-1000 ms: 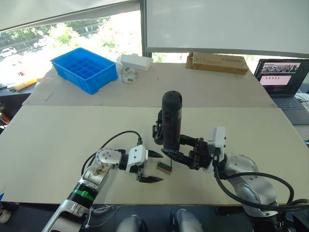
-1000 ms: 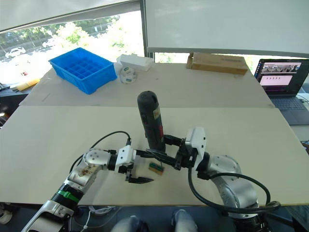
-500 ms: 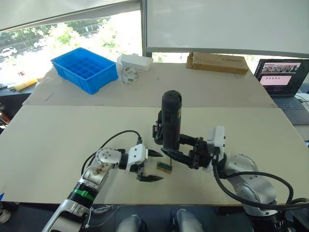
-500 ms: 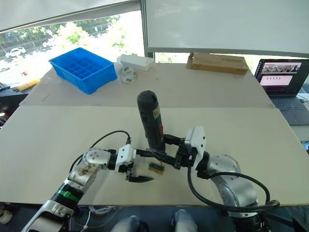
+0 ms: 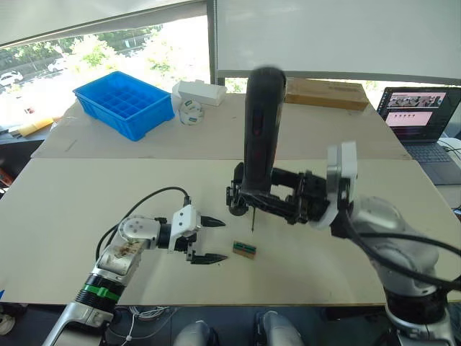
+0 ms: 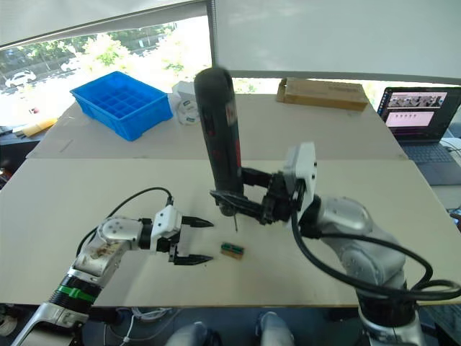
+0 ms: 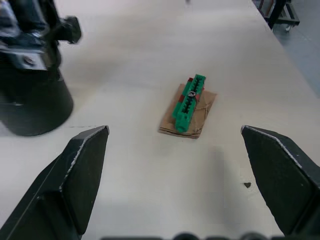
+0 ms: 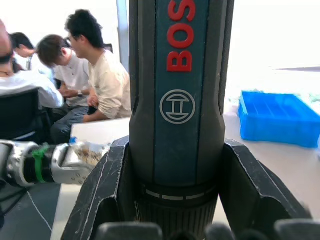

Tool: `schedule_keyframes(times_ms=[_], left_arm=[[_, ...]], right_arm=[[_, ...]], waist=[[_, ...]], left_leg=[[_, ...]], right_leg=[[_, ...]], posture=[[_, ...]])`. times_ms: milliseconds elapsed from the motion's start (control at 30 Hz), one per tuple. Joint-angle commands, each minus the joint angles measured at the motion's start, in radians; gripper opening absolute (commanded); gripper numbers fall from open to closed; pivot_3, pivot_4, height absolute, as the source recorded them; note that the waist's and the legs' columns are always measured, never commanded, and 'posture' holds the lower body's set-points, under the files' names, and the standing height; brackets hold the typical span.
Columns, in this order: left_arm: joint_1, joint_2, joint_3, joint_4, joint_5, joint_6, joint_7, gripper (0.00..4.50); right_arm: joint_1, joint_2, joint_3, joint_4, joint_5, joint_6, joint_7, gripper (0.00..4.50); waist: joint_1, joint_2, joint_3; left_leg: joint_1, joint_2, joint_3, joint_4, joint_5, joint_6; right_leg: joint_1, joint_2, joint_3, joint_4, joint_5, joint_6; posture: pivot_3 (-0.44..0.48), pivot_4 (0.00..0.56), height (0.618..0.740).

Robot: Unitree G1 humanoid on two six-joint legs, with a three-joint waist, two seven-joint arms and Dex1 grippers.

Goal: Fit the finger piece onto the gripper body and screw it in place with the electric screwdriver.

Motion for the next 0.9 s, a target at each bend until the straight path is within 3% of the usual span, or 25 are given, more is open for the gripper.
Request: schedule_keyframes(times_ms=[33,133,367,567,900], left_arm=[[-0.035,0.005,0.037,-0.002,-0.027,0.023,0.010,4.50],[-0.085,-0.001,0.055,0.067,-0.019,0.015,0.022,4.50],[-0.203,-0.045,0.037,0.239,0.027,-0.041,0.030,4.50],[-0.272,-0.087,0.021,0.347,0.064,-0.067,0.031,4.50],[-0.381,-0.146,0.022,0.547,0.120,-0.151,0.034,4.50]], right_arm=[[-0.122,-0.003,-0.030,0.042,0.084,0.060,-0.006,1.92],[-0.293,0.032,-0.013,0.181,0.103,0.115,0.002,1.92],[-0.508,0.114,0.049,0.444,-0.025,0.082,0.058,1.92],[-0.550,0.151,0.095,0.596,-0.173,-0.003,0.131,1.92],[-0.494,0.184,0.109,0.621,-0.303,-0.082,0.189,1.92]], waist=[[0.000,0.000,0.000],[-0.001,0.000,0.000],[-0.001,0.000,0.000],[-0.002,0.000,0.000],[-0.009,0.000,0.000]], left_leg=[[0.000,0.000,0.000,0.000,0.000,0.000],[0.000,0.000,0.001,0.000,0.000,0.000],[-0.002,0.000,0.001,0.000,0.000,0.000],[-0.004,0.000,0.002,0.000,0.000,0.000],[-0.005,0.000,0.002,0.000,0.000,0.000]], right_leg=[[0.000,0.000,0.000,0.000,0.000,0.000],[0.000,0.000,0.000,0.000,0.000,0.000],[0.000,0.002,-0.001,0.002,0.001,0.001],[0.000,0.002,-0.002,0.001,0.002,0.002],[-0.001,0.003,-0.003,0.001,0.002,0.002]], posture=[[0.000,0.150,0.738],[0.000,0.150,0.738],[0.000,0.150,0.738],[0.000,0.150,0.738],[0.000,0.150,0.738]])
